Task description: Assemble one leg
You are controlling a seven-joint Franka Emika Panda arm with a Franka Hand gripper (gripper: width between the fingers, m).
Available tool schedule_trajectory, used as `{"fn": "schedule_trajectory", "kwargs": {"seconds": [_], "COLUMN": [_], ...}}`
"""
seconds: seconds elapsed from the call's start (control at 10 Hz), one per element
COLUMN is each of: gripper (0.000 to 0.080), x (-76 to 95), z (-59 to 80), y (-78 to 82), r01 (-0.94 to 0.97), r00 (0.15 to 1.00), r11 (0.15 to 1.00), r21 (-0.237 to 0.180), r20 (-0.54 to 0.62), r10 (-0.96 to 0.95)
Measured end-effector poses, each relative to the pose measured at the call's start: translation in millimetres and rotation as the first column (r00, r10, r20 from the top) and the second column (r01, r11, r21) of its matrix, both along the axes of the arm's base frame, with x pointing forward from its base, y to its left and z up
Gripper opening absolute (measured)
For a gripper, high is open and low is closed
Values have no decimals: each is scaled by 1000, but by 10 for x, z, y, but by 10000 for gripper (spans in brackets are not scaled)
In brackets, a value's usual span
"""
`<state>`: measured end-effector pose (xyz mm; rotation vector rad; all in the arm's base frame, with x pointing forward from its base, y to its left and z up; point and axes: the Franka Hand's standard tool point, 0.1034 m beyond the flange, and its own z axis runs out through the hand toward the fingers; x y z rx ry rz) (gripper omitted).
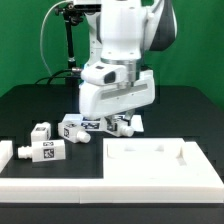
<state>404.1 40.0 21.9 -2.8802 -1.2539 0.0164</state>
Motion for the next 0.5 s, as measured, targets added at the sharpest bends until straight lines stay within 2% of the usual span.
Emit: {"fn": "schedule_trajectory", "kwargs": {"seconds": [0.1,0.2,0.3,0.5], "gripper": [284,284,285,285], "x": [58,83,85,75], "z": [105,141,150,136], "y": [135,223,147,152], "r01": [-78,-125,-96,-86], "r00": [997,992,995,996], "r11": [997,992,995,996], "r21": [5,6,6,5], "r20": [-18,-14,8,4], "r10": [78,125,96,86]}}
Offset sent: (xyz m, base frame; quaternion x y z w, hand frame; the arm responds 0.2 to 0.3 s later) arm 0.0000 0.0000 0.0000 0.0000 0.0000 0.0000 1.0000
